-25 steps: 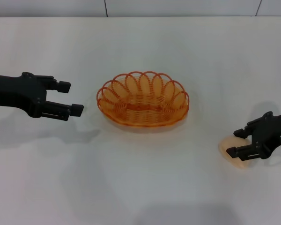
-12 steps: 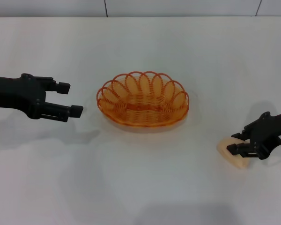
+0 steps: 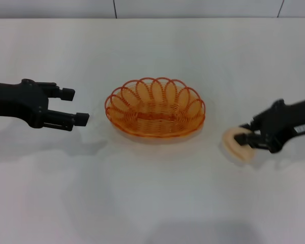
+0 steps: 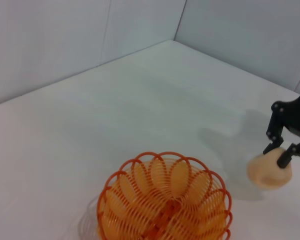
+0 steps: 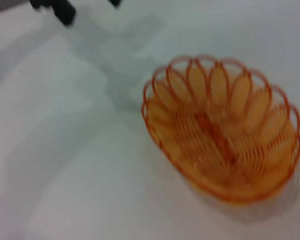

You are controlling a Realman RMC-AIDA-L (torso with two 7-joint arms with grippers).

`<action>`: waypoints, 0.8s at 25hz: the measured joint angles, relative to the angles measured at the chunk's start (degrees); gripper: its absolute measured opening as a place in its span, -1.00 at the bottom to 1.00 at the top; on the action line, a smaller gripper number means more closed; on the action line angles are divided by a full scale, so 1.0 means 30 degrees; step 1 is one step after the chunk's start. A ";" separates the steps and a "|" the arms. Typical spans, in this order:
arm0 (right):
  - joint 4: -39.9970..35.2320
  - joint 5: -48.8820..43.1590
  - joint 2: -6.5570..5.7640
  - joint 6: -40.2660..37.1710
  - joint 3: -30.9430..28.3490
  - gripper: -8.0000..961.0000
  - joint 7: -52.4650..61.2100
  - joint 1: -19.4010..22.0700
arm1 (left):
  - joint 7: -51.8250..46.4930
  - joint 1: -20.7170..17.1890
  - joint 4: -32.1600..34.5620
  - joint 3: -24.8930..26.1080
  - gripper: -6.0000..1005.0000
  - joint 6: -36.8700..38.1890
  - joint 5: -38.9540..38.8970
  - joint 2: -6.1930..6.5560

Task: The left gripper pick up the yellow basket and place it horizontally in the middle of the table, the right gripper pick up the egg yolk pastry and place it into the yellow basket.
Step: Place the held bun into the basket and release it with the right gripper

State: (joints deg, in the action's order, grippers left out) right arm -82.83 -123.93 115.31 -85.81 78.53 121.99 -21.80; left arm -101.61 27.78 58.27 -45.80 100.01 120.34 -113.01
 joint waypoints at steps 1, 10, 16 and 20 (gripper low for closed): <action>0.0000 0.0000 0.0000 0.0000 0.0000 -0.54 0.0000 0.0000 | 0.0007 -0.0002 -0.0001 0.0051 0.74 -0.0004 -0.0001 0.0006; -0.0241 0.0141 0.0116 0.0275 0.0190 -0.69 0.0990 -0.2797 | 0.0277 -0.0090 0.0000 0.0179 0.74 0.0059 -0.0009 -0.0011; 0.0733 0.0159 0.0186 0.1645 0.0951 -0.77 0.1058 -0.4431 | 0.0375 -0.0095 0.0000 0.0180 0.74 0.0030 -0.0033 -0.0119; 0.1846 0.0285 0.0208 0.2495 0.1560 -0.87 0.1059 -0.5274 | 0.0381 -0.0073 0.0000 0.0179 0.74 0.0085 -0.0039 -0.0175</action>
State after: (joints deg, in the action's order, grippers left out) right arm -77.29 -123.08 115.93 -78.33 83.21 125.16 -37.62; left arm -100.47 27.56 58.27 -45.26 100.27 120.22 -113.53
